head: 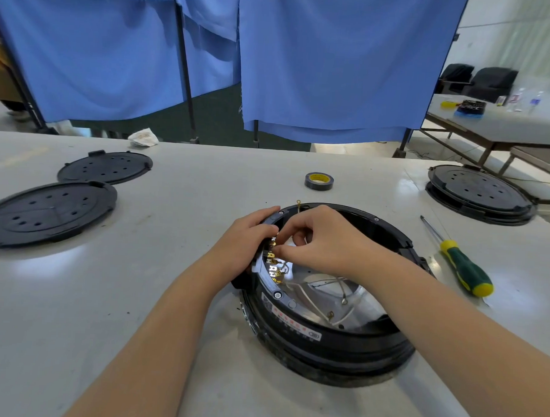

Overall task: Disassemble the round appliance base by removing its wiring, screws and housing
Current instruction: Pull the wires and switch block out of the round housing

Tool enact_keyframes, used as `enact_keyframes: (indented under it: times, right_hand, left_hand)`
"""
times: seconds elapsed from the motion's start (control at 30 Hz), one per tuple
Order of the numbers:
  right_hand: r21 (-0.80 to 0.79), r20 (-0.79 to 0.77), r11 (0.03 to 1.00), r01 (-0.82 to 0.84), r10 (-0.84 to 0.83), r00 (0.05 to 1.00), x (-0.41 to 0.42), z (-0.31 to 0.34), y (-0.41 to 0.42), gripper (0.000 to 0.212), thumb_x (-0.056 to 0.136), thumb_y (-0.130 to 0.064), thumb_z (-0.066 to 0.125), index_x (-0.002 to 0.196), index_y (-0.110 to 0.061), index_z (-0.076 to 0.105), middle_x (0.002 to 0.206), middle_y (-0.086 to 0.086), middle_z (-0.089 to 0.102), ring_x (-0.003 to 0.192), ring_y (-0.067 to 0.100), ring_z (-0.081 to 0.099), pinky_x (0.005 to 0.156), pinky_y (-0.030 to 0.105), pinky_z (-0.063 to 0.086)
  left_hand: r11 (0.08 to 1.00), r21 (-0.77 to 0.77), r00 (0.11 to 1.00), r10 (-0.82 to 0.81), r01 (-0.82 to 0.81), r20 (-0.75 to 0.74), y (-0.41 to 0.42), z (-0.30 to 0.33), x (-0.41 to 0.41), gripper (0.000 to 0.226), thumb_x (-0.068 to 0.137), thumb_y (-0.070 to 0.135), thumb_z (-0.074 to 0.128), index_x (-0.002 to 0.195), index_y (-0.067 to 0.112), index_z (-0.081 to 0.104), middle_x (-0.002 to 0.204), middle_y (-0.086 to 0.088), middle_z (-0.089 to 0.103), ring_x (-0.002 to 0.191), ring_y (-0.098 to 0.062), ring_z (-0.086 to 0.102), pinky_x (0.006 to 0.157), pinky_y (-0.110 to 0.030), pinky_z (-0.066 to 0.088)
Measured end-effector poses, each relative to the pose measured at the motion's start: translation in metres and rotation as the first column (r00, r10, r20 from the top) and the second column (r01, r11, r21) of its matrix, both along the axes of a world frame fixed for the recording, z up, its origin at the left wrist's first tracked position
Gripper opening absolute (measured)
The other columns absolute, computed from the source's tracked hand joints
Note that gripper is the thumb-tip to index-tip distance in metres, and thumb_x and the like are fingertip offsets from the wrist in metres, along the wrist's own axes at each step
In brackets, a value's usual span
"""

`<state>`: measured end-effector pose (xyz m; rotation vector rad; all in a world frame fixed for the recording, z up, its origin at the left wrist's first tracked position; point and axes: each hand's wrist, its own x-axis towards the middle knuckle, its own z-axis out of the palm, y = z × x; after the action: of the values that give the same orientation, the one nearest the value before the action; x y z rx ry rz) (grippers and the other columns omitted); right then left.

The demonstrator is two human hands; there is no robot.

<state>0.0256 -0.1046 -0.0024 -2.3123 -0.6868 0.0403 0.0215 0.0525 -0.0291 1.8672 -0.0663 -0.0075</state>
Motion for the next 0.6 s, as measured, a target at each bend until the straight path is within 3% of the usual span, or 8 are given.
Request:
enact_keyframes:
  times: [0.1,0.3,0.47,0.6]
  right_hand:
    - [0.014,0.006,1.000,0.022,-0.022,1.000,-0.0004,0.0010,-0.0016,0.004,0.076,-0.029,0.071,0.075,-0.025,0.072,0.050,-0.011,0.047,0.046,0.001,0.039,0.052,0.018,0.035]
    - [0.047,-0.034,0.999,-0.028,0.030,0.999,-0.0026,0.0033,-0.0027,0.009,0.076,-0.027,0.072,0.067,-0.025,0.073,0.042,-0.010,0.047,0.041,0.002,0.037,0.045,0.011,0.032]
    - [-0.034,-0.126,0.998,-0.056,0.051,0.991,-0.0017,0.0013,-0.0036,0.009,0.076,-0.022,0.069,0.074,-0.025,0.077,0.044,-0.008,0.050,0.045,0.005,0.039,0.051,0.018,0.036]
    - [-0.051,-0.132,0.996,-0.071,0.064,0.989,-0.0044,0.0011,-0.0007,0.008,0.076,-0.024,0.070,0.073,-0.026,0.077,0.042,-0.010,0.047,0.044,0.002,0.038,0.050,0.018,0.036]
  left_hand:
    - [1.000,-0.011,1.000,-0.001,0.001,0.002,0.0003,-0.0006,0.0010,0.045,0.092,0.008,0.050,0.135,0.022,0.053,0.123,-0.005,0.062,0.108,-0.019,0.060,0.097,-0.034,0.047]
    - [1.000,-0.016,1.000,-0.005,0.005,0.015,0.0004,-0.0010,0.0022,0.044,0.092,0.009,0.050,0.133,0.023,0.054,0.110,-0.001,0.063,0.091,-0.008,0.060,0.078,-0.020,0.048]
    - [1.000,-0.004,1.000,-0.009,0.009,0.027,-0.0002,0.0000,0.0013,0.044,0.092,0.009,0.049,0.133,0.025,0.054,0.109,0.005,0.062,0.092,-0.003,0.059,0.079,-0.016,0.046]
    - [1.000,0.001,1.000,-0.005,0.005,0.029,-0.0003,0.0001,0.0008,0.044,0.093,0.008,0.049,0.134,0.022,0.053,0.116,0.000,0.062,0.100,-0.012,0.059,0.082,-0.016,0.045]
